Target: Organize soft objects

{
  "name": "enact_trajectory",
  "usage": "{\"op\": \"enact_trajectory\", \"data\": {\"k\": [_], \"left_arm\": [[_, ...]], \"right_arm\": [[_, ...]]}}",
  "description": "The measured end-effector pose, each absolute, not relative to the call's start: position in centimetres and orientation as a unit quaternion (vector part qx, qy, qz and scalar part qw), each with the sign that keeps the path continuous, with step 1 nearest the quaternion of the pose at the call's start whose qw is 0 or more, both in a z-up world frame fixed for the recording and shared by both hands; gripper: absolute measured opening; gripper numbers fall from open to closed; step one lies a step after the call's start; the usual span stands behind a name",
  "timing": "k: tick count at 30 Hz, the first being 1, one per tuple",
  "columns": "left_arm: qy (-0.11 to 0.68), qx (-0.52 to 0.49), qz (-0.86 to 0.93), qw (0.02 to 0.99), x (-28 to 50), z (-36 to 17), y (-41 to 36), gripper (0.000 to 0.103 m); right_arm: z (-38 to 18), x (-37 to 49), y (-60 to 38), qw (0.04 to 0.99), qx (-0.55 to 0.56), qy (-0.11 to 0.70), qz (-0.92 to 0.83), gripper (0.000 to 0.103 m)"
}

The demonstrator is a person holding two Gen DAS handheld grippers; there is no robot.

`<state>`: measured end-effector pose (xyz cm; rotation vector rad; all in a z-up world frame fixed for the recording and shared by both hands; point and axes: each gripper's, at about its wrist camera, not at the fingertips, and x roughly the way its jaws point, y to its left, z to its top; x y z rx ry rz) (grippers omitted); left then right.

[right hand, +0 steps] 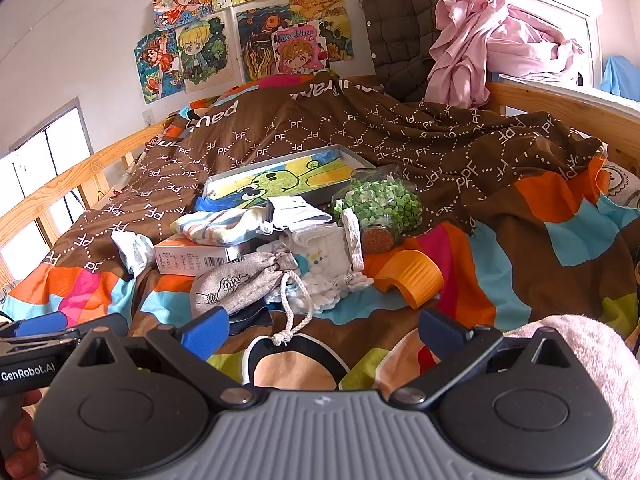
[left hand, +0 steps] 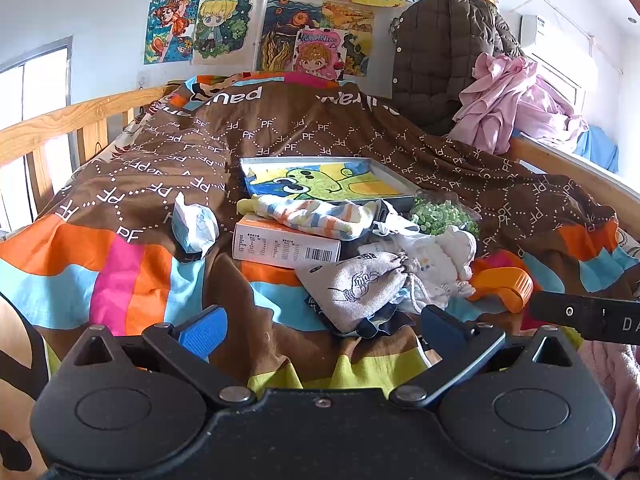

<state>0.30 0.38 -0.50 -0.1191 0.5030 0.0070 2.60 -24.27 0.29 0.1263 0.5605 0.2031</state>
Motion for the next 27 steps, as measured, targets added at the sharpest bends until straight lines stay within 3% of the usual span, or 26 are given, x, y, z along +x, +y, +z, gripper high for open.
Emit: {"op": "enact_trajectory", "data": {"k": [27], "left_arm": [[0.251,-0.051,0.002,0.967,0.33,-1.23,0.68,0.102]], "right_arm": [[-0.08,2.62,-23.46,0.952,0.042,0.288,0.098,0.103]]}}
